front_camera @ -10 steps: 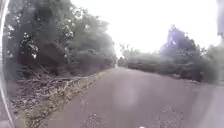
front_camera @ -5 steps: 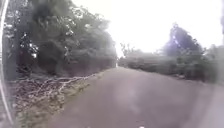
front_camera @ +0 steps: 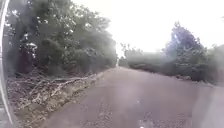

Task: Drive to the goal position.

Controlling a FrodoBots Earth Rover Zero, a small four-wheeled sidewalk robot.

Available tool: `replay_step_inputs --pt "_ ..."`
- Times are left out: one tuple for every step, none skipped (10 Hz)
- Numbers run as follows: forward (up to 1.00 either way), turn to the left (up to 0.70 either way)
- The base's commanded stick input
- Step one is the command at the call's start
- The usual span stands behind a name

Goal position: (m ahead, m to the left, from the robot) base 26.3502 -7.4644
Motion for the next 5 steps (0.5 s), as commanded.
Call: replay_step_inputs --pt "0.70 0.01" --pt "0.70 0.01" --pt "0.70 0.01" --pt "0.70 0.01" --pt "0.70 0.01"
